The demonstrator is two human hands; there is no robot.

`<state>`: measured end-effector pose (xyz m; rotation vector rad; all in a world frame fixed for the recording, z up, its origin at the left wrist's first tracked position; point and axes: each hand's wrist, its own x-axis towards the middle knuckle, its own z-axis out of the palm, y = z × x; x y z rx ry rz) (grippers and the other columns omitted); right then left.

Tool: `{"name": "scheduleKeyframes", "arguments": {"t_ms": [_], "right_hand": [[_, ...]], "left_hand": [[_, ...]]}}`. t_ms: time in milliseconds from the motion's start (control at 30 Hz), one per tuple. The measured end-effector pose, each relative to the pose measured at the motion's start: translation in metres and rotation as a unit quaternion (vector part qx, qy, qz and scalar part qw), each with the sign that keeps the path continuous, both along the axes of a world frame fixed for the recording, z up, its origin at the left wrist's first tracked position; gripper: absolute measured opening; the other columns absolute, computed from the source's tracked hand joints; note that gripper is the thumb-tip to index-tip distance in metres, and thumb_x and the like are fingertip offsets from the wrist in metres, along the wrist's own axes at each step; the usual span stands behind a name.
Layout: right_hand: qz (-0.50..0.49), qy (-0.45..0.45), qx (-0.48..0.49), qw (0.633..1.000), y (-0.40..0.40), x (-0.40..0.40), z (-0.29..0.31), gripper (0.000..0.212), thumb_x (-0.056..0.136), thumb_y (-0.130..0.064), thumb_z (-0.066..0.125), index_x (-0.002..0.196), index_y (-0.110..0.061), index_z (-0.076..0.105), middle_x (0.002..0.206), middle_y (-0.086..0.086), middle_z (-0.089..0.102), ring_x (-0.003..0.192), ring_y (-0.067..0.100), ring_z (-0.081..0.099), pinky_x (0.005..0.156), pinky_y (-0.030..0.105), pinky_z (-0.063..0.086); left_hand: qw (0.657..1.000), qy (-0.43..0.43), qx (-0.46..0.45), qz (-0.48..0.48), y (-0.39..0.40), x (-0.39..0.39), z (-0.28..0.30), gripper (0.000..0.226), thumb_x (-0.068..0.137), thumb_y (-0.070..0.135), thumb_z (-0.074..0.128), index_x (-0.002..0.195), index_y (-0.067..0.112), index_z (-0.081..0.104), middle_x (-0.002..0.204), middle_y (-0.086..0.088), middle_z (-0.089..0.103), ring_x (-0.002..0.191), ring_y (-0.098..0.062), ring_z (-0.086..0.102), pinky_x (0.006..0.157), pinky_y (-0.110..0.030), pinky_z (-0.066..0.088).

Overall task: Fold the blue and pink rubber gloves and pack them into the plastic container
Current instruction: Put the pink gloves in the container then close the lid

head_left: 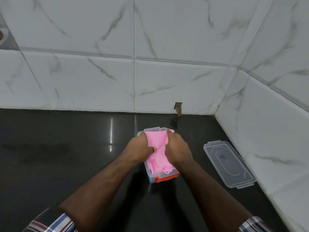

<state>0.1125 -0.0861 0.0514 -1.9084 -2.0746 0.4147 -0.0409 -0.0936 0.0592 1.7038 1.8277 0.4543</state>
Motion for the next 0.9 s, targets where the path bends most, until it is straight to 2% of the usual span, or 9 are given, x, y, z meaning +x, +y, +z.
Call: {"name": "scheduleKeyframes", "arguments": {"t_ms": [233, 333, 433, 533, 633, 700, 767, 833, 900], "right_hand": [[0.039, -0.044, -0.015, 0.998, 0.006, -0.008, -0.012, 0.059, 0.098, -0.016, 0.046, 0.152, -0.012, 0.022, 0.143, 0.015, 0.044, 0.118, 0.031, 0.055, 0.095, 0.044, 0.050], [-0.006, 0.021, -0.036, 0.999, 0.009, -0.011, -0.022, 0.040, 0.102, -0.020, 0.029, 0.142, -0.018, 0.033, 0.130, 0.011, 0.050, 0.095, 0.027, 0.052, 0.074, 0.037, 0.044], [-0.018, 0.067, -0.044, 0.997, 0.010, -0.013, -0.032, 0.037, 0.104, -0.024, 0.025, 0.139, -0.021, 0.037, 0.127, 0.008, 0.051, 0.084, 0.019, 0.040, 0.069, 0.030, 0.034], [0.003, 0.041, -0.068, 0.997, 0.007, -0.015, -0.027, 0.043, 0.101, -0.019, 0.032, 0.144, -0.015, 0.032, 0.134, 0.013, 0.047, 0.102, 0.030, 0.052, 0.079, 0.033, 0.042], [0.066, -0.062, -0.133, 0.987, 0.010, -0.013, -0.008, 0.056, 0.099, -0.020, 0.042, 0.151, -0.008, 0.024, 0.145, 0.018, 0.043, 0.126, 0.033, 0.049, 0.101, 0.039, 0.043], [0.097, -0.131, -0.137, 0.977, 0.015, -0.008, 0.012, 0.049, 0.102, -0.027, 0.043, 0.147, -0.009, 0.038, 0.139, 0.014, 0.053, 0.123, 0.027, 0.055, 0.101, 0.036, 0.044], [0.108, -0.173, -0.081, 0.976, 0.020, 0.001, 0.031, 0.043, 0.098, -0.034, 0.051, 0.138, -0.017, 0.052, 0.128, 0.008, 0.060, 0.112, 0.023, 0.060, 0.094, 0.037, 0.050], [0.136, -0.194, -0.043, 0.971, 0.026, 0.012, 0.041, 0.047, 0.092, -0.036, 0.062, 0.137, -0.026, 0.052, 0.129, 0.004, 0.058, 0.111, 0.021, 0.059, 0.093, 0.038, 0.051], [0.189, -0.213, -0.072, 0.956, 0.031, 0.023, 0.045, 0.057, 0.088, -0.035, 0.068, 0.141, -0.029, 0.049, 0.141, 0.001, 0.051, 0.123, 0.023, 0.050, 0.102, 0.042, 0.046]], "left_hand": [[0.997, 0.074, 0.014, 0.011, -0.004, -0.002, -0.008, 0.079, 0.084, 0.038, 0.069, 0.147, 0.014, 0.029, 0.124, -0.009, 0.064, 0.117, -0.028, 0.053, 0.088, -0.042, 0.053], [0.988, 0.139, 0.059, -0.019, -0.006, 0.001, -0.012, 0.067, 0.084, 0.038, 0.066, 0.140, 0.016, 0.037, 0.126, -0.004, 0.062, 0.113, -0.026, 0.047, 0.087, -0.040, 0.049], [0.980, 0.179, 0.080, -0.041, -0.006, 0.001, -0.016, 0.067, 0.085, 0.041, 0.066, 0.142, 0.017, 0.040, 0.138, -0.005, 0.053, 0.117, -0.026, 0.043, 0.092, -0.041, 0.048], [0.972, 0.211, 0.084, -0.056, -0.005, 0.000, -0.017, 0.070, 0.084, 0.046, 0.068, 0.142, 0.017, 0.041, 0.140, -0.007, 0.050, 0.120, -0.027, 0.041, 0.096, -0.042, 0.047], [0.966, 0.240, 0.078, -0.065, -0.003, -0.001, -0.015, 0.067, 0.083, 0.051, 0.067, 0.138, 0.020, 0.046, 0.136, -0.007, 0.046, 0.122, -0.026, 0.039, 0.098, -0.043, 0.046], [0.961, 0.255, 0.075, -0.072, -0.003, -0.002, -0.011, 0.064, 0.083, 0.053, 0.067, 0.137, 0.024, 0.048, 0.133, -0.006, 0.043, 0.123, -0.025, 0.038, 0.101, -0.044, 0.045], [0.955, 0.273, 0.074, -0.084, -0.003, -0.004, -0.007, 0.064, 0.085, 0.054, 0.066, 0.139, 0.026, 0.047, 0.134, -0.005, 0.041, 0.124, -0.024, 0.038, 0.103, -0.045, 0.044], [0.950, 0.287, 0.075, -0.099, -0.002, -0.005, -0.004, 0.064, 0.086, 0.053, 0.065, 0.141, 0.026, 0.047, 0.138, -0.003, 0.041, 0.125, -0.023, 0.037, 0.105, -0.045, 0.040], [0.945, 0.294, 0.072, -0.125, 0.000, -0.004, -0.002, 0.062, 0.087, 0.052, 0.064, 0.141, 0.026, 0.048, 0.143, 0.000, 0.042, 0.129, -0.023, 0.035, 0.107, -0.047, 0.034]]}}
